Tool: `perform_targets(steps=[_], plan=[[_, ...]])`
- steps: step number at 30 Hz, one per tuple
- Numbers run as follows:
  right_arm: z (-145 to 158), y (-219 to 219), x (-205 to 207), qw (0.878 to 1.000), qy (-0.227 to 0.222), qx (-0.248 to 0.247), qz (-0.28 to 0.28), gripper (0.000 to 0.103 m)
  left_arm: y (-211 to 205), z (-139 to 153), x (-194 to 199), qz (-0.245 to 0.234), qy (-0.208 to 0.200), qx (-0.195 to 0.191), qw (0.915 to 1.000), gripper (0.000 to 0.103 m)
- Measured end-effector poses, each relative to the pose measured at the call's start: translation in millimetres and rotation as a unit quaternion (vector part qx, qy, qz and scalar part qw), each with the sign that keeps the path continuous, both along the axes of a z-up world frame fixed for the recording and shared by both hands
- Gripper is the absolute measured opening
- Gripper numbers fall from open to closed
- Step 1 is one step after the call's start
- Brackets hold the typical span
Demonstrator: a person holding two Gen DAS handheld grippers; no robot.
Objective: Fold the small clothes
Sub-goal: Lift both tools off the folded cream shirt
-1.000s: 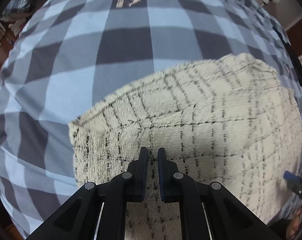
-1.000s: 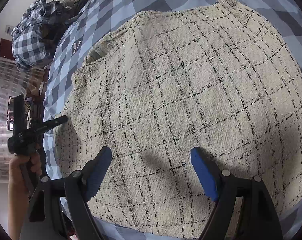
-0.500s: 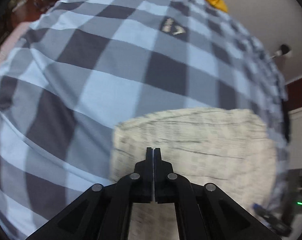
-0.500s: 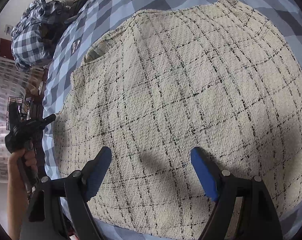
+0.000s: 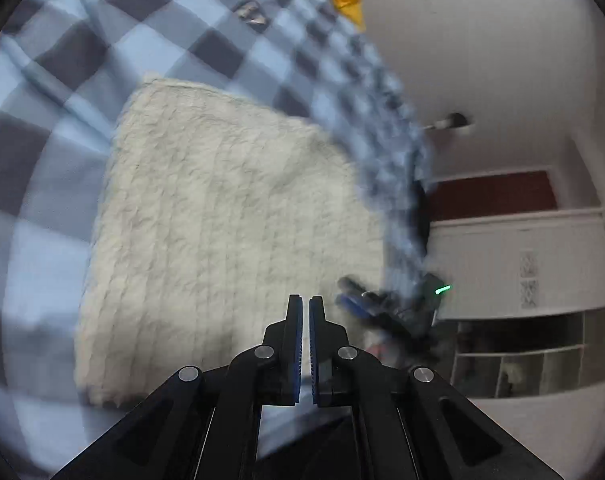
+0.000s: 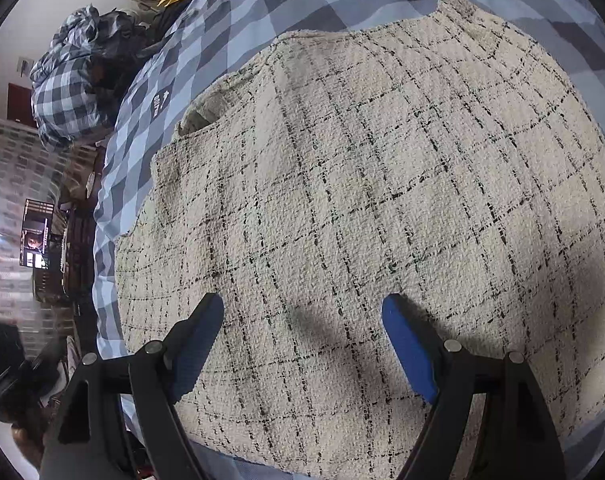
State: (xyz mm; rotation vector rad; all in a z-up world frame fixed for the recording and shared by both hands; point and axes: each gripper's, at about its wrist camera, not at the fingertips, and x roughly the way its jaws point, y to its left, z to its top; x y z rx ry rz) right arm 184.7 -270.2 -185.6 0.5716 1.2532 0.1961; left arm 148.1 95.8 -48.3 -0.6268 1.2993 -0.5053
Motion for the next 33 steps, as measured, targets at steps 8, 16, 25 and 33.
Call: perform_targets(steps=[8, 16, 25, 33], plan=[[4.5, 6.4, -11.7, 0.999, -0.025, -0.040, 0.001, 0.079, 20.0, 18.8, -33.3, 0.041, -0.107, 0.169, 0.9789, 0.002], [31.5, 24.3, -24.2, 0.993, -0.067, -0.099, 0.015, 0.079, 28.8, 23.8, -25.3, 0.051, -0.116, 0.101, 0.9868, 0.007], [68.2, 70.4, 10.9, 0.994, -0.040, -0.093, 0.039, 0.079, 14.1, 10.6, -2.0, -0.024, -0.102, 0.088, 0.9906, 0.103], [57.1, 147.9, 61.6, 0.987, 0.007, -0.113, 0.112, 0.079, 31.3, -0.8, 26.5, 0.002, -0.049, 0.322, 0.9454, 0.103]])
